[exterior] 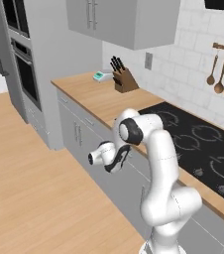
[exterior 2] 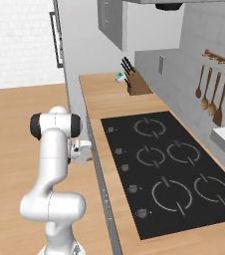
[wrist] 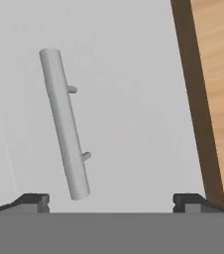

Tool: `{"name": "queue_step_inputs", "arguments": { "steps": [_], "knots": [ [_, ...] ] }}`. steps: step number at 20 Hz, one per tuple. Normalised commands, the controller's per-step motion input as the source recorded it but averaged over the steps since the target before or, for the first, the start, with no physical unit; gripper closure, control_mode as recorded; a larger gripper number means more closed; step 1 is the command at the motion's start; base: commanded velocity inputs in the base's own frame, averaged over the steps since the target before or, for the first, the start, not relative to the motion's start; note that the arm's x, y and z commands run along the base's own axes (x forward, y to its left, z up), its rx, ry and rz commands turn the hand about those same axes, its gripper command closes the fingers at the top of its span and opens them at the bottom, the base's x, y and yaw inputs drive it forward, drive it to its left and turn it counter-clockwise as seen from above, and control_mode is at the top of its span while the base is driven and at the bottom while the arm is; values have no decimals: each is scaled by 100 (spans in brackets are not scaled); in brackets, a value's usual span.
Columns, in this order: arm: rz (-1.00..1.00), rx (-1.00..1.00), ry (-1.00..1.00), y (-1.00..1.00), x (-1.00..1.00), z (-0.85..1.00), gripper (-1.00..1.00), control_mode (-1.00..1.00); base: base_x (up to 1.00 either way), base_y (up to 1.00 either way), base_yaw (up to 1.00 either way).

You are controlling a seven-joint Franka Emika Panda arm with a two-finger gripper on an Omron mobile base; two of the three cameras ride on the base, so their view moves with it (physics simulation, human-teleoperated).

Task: Take a straw from the drawer in front and place it inside the glass cup on the dining counter.

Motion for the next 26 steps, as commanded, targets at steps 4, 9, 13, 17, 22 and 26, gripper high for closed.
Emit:
{"name": "queue_step_inputs", "arguments": {
  "steps": [4,9,13,17,22,26],
  "knots": [
    [0,0,0,-21,40,-37,-100,-100,0,0,0],
    [0,0,0,-7,49,-36,-100,-100,0,0,0],
    [0,0,0,0,48,-36,-100,-100,0,0,0],
    [0,0,0,-7,38,-26,-100,-100,0,0,0],
    [0,0,0,-7,4,-10,100,-100,0,0,0],
    [2,3,0,-3,-10,-1,100,-100,0,0,0]
  ]
}}
